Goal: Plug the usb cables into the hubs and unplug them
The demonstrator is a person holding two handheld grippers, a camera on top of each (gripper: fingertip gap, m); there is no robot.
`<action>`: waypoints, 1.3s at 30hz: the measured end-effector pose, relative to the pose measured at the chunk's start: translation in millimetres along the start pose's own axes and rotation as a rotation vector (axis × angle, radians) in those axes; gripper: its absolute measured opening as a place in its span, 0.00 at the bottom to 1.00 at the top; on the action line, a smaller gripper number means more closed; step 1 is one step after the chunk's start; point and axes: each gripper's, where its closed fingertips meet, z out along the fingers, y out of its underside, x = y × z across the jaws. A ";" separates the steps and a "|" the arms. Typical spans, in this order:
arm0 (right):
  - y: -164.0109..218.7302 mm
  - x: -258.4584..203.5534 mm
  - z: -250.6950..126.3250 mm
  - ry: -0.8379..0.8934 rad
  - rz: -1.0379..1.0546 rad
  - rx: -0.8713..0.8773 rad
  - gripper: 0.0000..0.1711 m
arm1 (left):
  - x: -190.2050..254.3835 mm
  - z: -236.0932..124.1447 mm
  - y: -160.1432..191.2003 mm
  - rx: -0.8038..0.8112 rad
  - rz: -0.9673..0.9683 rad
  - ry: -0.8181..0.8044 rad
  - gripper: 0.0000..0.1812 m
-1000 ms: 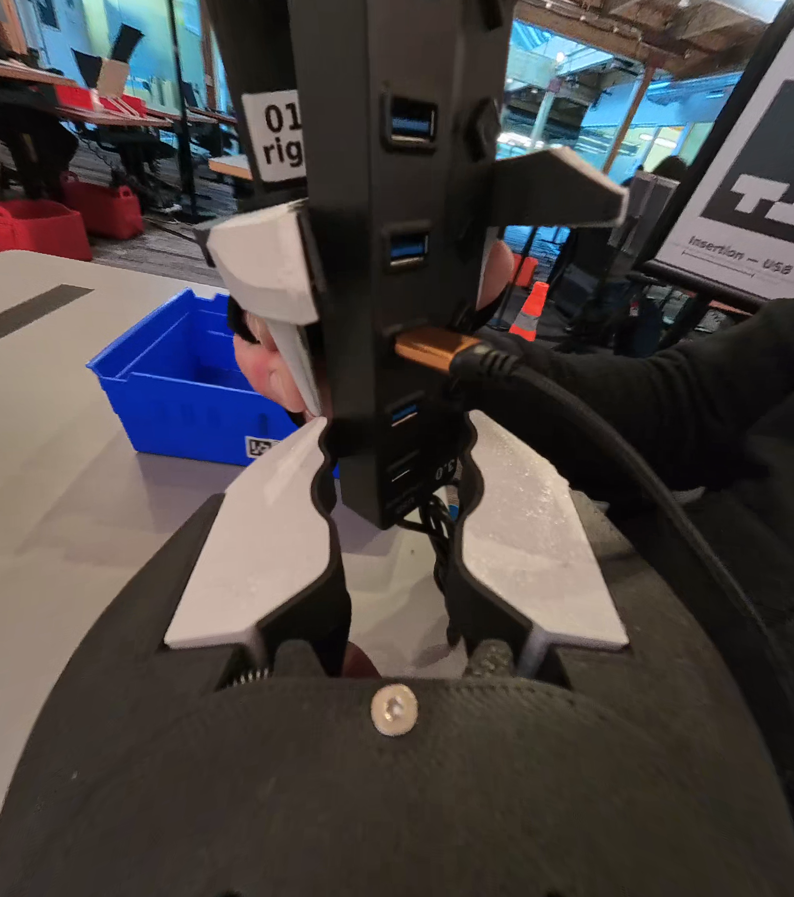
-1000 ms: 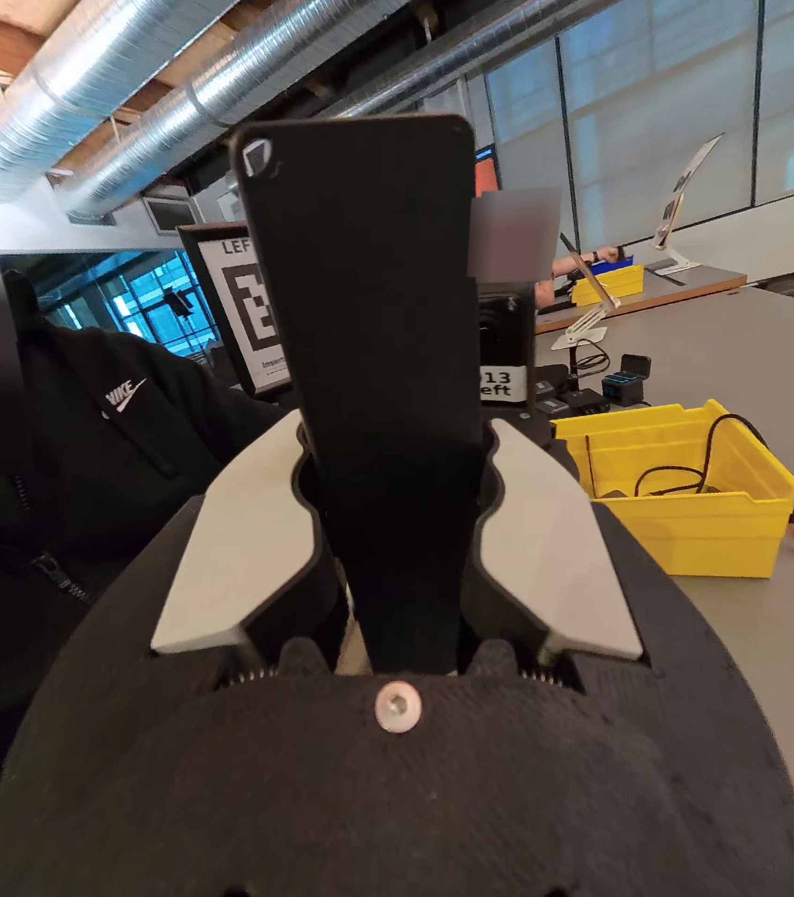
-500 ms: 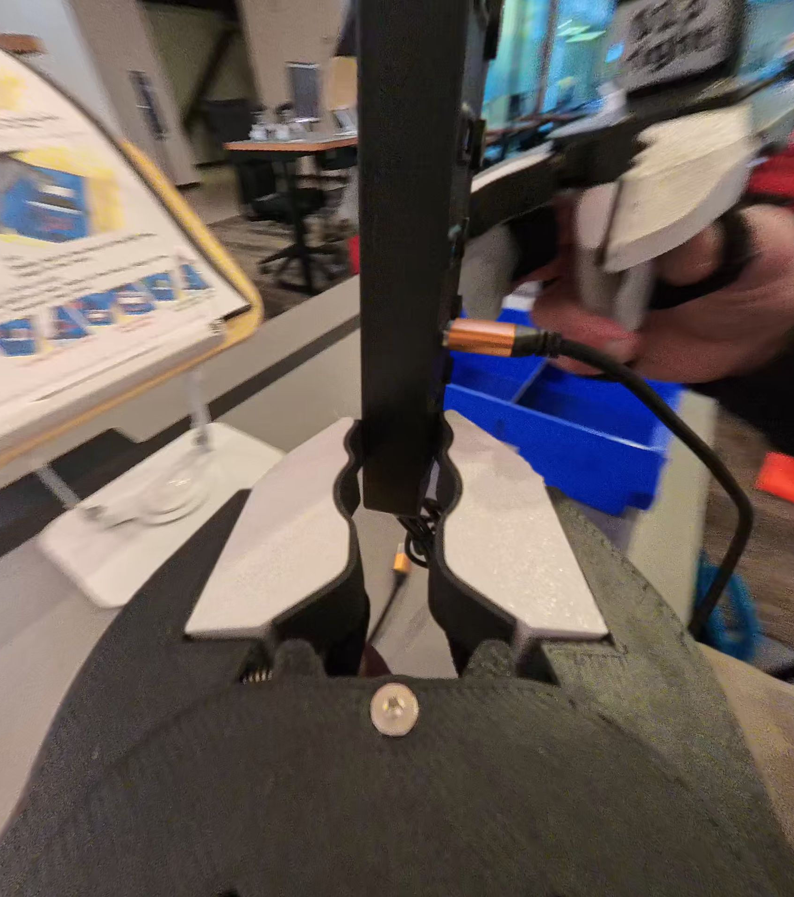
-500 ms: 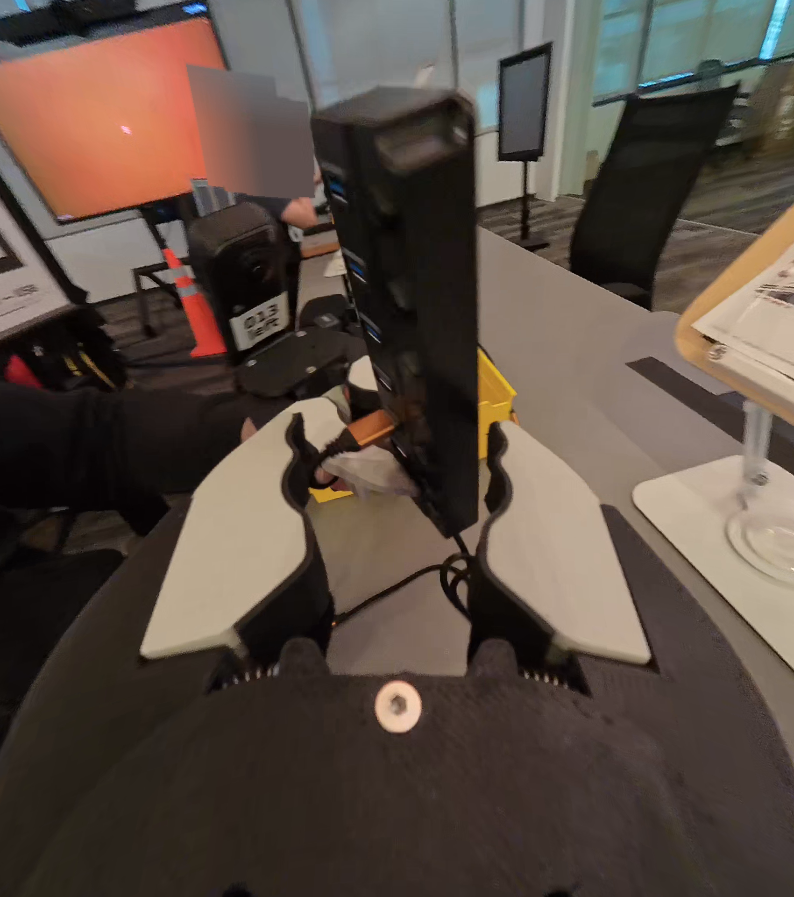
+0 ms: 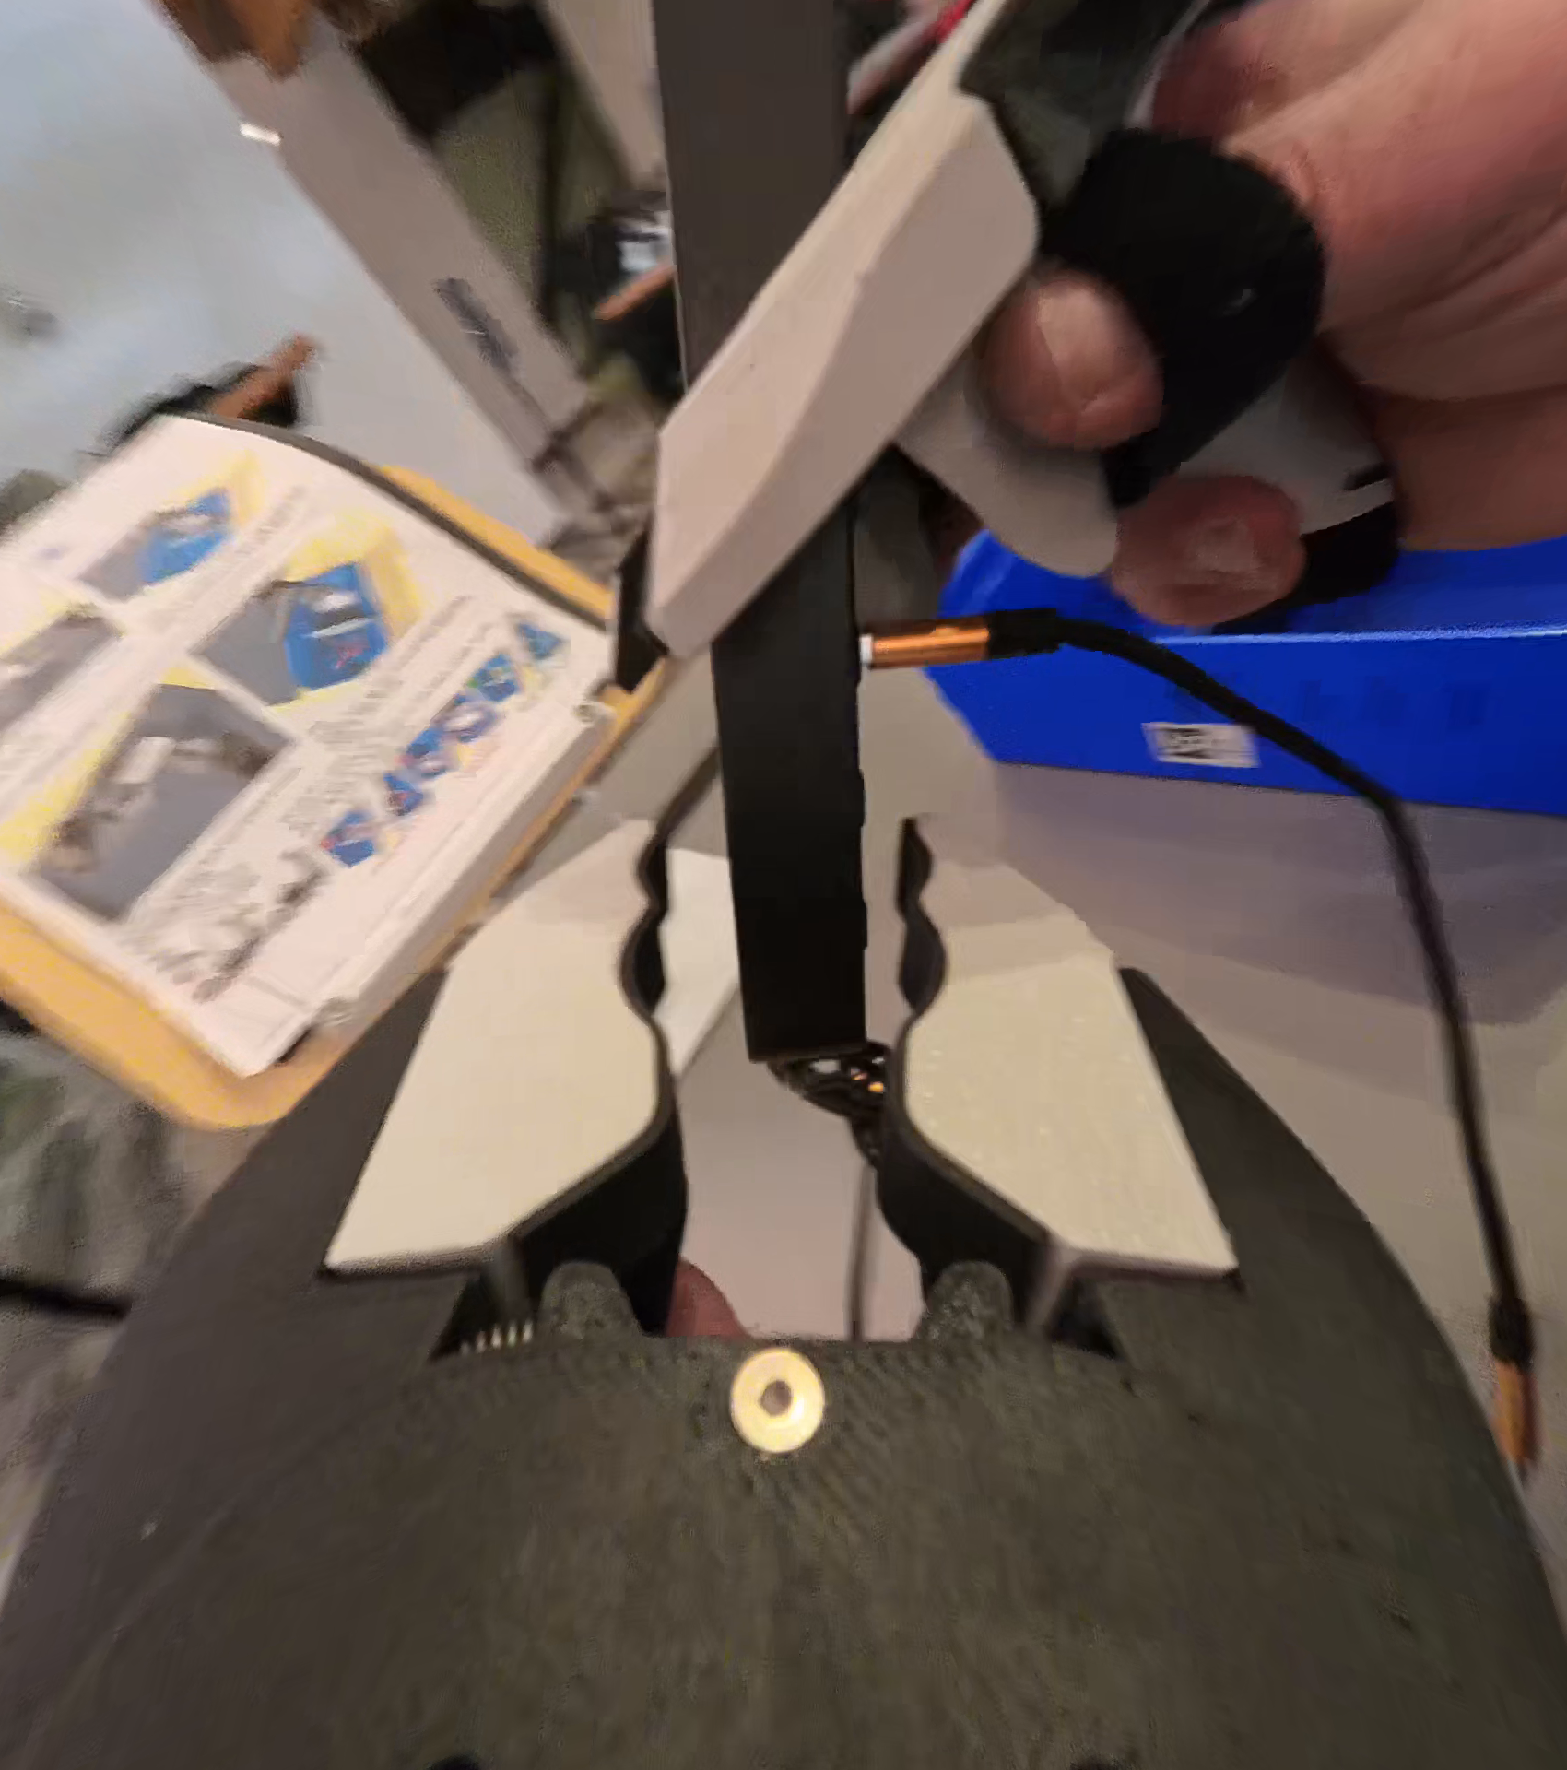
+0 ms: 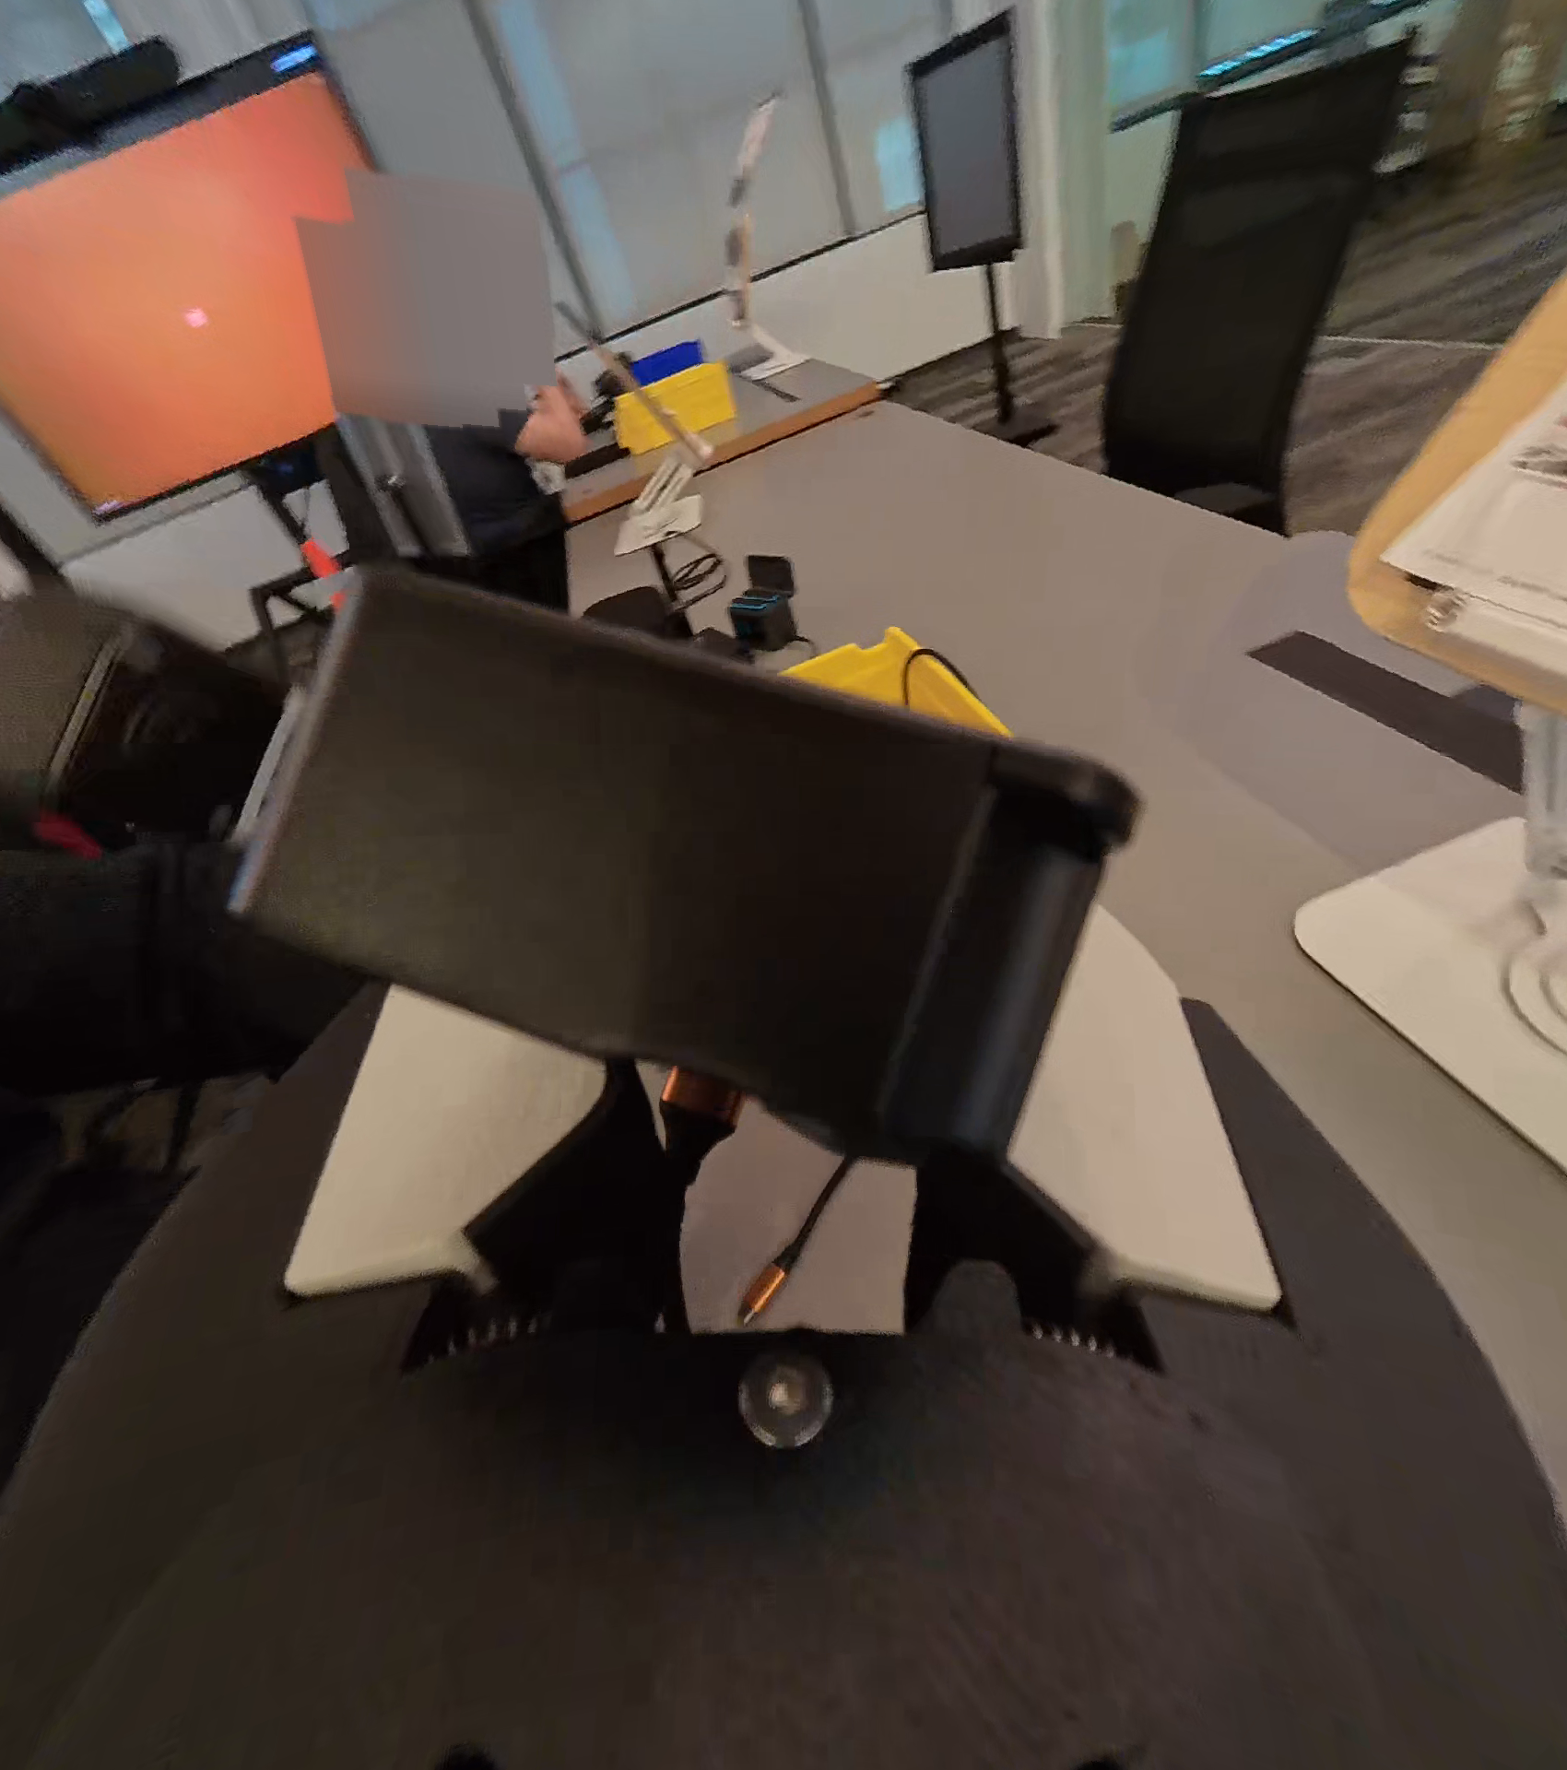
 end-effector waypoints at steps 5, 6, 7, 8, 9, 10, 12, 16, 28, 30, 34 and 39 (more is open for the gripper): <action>17.7 -32.6 14.7 -0.163 -0.171 -0.129 0.39 | 29.6 -11.3 -0.1 0.021 -0.207 0.421 0.43; 24.4 -40.5 19.1 -0.204 -0.208 -0.167 0.39 | 36.0 -14.2 1.3 0.026 -0.240 0.494 0.43; 31.2 -46.6 23.4 -0.234 -0.241 -0.201 0.39 | 45.1 -18.8 2.5 0.028 -0.270 0.582 0.40; 36.9 -52.2 27.3 -0.264 -0.264 -0.229 0.39 | 51.8 -22.3 4.1 0.032 -0.287 0.639 0.38; 42.1 -56.3 30.3 -0.287 -0.287 -0.251 0.40 | 54.6 -23.9 7.5 0.033 -0.279 0.662 0.35; 44.6 -55.8 33.3 -0.282 -0.297 -0.262 0.40 | 54.7 -24.0 11.8 0.029 -0.265 0.663 0.35; 40.5 -53.2 40.0 -0.260 -0.279 -0.233 0.41 | 49.2 -24.0 15.2 0.027 -0.277 0.658 0.34; 14.8 -39.6 34.2 -0.210 -0.256 -0.129 0.43 | 21.9 -28.6 12.4 0.061 -0.345 0.583 0.34; 153.4 130.8 51.4 0.242 -0.220 -0.670 0.28 | -89.5 -87.6 -8.3 0.275 -0.408 0.345 0.34; 181.7 140.9 68.4 0.259 -0.351 -0.821 0.24 | -94.9 -92.4 -12.2 0.297 -0.413 0.332 0.34; 227.9 157.8 83.5 0.234 -0.382 -1.042 0.18 | -99.0 -93.9 -12.3 0.305 -0.412 0.313 0.34; 233.4 150.4 96.2 0.176 -0.427 -1.027 0.04 | -100.6 -94.3 -10.9 0.303 -0.403 0.305 0.33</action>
